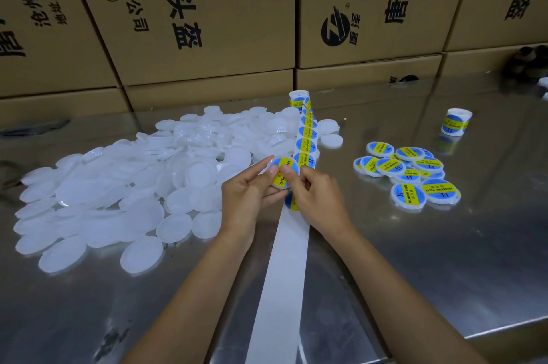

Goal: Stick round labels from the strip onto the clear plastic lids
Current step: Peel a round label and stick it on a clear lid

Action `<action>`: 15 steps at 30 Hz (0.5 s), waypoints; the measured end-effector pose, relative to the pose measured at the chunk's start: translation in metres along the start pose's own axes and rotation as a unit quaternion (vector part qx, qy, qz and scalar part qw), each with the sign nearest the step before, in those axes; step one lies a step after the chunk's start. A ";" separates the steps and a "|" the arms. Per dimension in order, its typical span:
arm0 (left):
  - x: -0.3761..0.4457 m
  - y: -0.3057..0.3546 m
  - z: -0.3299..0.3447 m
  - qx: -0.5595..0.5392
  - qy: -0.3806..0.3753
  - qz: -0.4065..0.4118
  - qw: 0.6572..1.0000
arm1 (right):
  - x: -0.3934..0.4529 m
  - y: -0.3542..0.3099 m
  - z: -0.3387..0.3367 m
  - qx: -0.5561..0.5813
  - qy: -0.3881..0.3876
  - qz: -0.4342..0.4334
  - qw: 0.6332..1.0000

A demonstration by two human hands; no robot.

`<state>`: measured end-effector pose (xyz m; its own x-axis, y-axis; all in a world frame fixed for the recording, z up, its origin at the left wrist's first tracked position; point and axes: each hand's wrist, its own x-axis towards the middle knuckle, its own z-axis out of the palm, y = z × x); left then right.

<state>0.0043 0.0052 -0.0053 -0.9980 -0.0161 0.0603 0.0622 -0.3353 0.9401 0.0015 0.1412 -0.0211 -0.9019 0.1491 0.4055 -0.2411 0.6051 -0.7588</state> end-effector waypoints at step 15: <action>0.000 -0.001 0.006 0.155 0.035 0.025 0.987 | -0.006 -0.009 0.000 0.042 -0.064 -0.044 0.996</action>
<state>0.0038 0.0109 -0.0045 -0.9910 -0.0942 0.0951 0.0982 -0.0280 0.9948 0.0096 0.1351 -0.0165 -0.9131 -0.0050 0.4076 -0.3448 0.5430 -0.7657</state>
